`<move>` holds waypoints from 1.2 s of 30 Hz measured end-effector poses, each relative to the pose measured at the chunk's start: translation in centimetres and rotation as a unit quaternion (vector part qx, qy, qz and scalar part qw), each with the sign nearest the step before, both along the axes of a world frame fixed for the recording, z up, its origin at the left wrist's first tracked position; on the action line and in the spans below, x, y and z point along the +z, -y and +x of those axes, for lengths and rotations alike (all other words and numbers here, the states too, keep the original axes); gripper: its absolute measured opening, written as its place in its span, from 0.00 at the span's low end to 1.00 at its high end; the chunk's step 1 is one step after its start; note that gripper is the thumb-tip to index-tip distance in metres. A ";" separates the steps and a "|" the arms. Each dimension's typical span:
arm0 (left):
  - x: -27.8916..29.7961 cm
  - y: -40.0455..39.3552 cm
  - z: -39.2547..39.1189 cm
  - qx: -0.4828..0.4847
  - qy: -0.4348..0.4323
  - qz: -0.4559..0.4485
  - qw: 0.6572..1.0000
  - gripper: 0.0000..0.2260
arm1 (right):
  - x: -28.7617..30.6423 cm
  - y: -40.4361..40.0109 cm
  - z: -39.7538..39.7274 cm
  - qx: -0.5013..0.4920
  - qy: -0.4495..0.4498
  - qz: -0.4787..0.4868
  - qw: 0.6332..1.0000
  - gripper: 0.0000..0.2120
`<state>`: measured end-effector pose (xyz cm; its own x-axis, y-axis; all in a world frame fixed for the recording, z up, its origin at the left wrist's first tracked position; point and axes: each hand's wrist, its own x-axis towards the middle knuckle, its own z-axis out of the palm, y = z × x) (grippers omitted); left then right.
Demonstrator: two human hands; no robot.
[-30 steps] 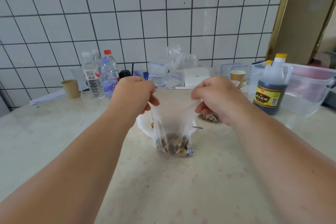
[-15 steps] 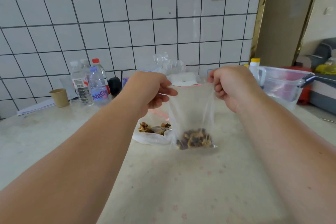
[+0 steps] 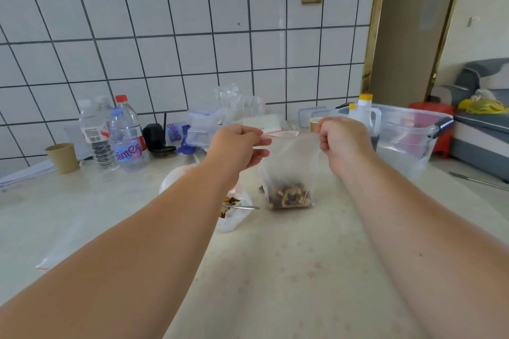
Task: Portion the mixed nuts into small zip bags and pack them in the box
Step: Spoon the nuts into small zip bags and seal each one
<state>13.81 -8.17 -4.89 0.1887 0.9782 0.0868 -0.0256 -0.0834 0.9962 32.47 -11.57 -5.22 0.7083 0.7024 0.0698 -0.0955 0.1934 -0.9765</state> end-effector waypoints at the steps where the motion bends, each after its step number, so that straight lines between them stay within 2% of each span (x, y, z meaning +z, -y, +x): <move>1: -0.2 -0.3 0.1 0.010 0.005 0.002 1.000 0.06 | -0.3 -0.4 0.1 0.011 -0.010 0.004 1.000 0.14; 6: -1.4 -0.7 -0.3 0.020 0.029 -0.022 0.999 0.07 | -1.8 -1.3 0.2 0.076 -0.065 0.047 0.994 0.11; 11: -2.2 -0.6 -2.3 0.017 0.066 -0.021 0.997 0.13 | -3.1 0.0 -2.0 0.001 -0.015 0.121 0.993 0.09; 14: -2.9 -0.1 -4.7 0.024 0.082 -0.019 0.996 0.14 | -3.4 0.9 -4.9 0.060 0.015 0.138 0.989 0.07; 18: -4.2 0.3 -9.2 0.041 0.066 -0.026 0.997 0.12 | -4.2 0.9 -9.1 0.152 0.052 0.097 0.982 0.05; 21: -5.4 0.2 -13.2 0.077 0.034 -0.035 0.996 0.11 | -4.7 0.0 -12.5 0.231 0.048 0.048 0.970 0.05; 23: -6.1 -0.1 -16.0 0.109 0.010 -0.042 0.993 0.12 | -5.2 -0.8 -14.8 0.273 0.049 0.010 0.961 0.09; 26: -6.9 -0.6 -19.8 0.146 -0.024 -0.050 0.988 0.12 | -6.4 -2.2 -18.1 0.298 0.050 -0.038 0.952 0.04; 28: -7.5 -1.0 -22.0 0.172 -0.065 -0.043 0.982 0.10 | -7.2 -3.0 -20.0 0.306 0.056 -0.066 0.948 0.07; 32: -8.9 -1.3 -25.6 0.211 -0.193 0.012 0.958 0.12 | -8.4 -3.7 -23.7 0.344 0.100 -0.104 0.928 0.07; 36: -11.4 -0.7 -27.3 0.215 -0.358 0.063 0.907 0.20 | -9.6 -3.7 -26.9 0.385 0.223 -0.147 0.883 0.06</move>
